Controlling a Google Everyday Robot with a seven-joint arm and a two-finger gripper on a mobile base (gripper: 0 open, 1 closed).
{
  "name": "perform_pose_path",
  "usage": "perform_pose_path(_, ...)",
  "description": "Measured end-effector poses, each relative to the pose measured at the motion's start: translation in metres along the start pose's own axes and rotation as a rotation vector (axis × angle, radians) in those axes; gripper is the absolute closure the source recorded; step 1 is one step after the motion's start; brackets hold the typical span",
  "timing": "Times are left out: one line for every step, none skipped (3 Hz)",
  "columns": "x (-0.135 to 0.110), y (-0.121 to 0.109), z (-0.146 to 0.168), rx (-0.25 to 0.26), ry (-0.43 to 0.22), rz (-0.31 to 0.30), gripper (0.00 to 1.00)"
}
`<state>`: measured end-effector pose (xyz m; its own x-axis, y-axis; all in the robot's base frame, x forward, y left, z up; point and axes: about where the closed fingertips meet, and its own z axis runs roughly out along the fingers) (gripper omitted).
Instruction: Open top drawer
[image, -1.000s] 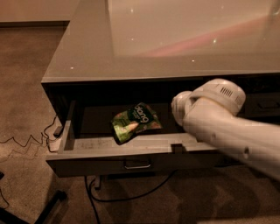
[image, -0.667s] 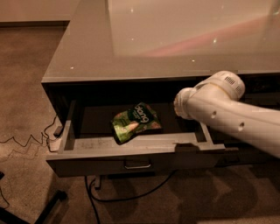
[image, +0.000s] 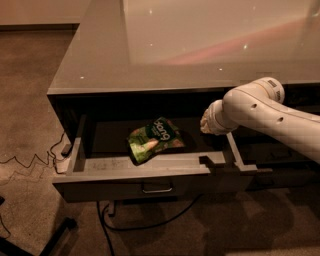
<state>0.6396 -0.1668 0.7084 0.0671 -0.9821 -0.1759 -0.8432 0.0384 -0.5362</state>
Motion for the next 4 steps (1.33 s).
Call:
perform_pose_path(0.0, 0.0, 0.0, -0.001, 0.0, 0.0, 1.0)
perform_pose_path(-0.005, 0.025, 0.005, -0.047, -0.016, 0.016, 1.0)
perform_pose_path(-0.006, 0.059, 0.004, -0.102, -0.066, 0.045, 1.0)
perform_pose_path(-0.002, 0.094, -0.008, -0.142, -0.087, 0.069, 1.0)
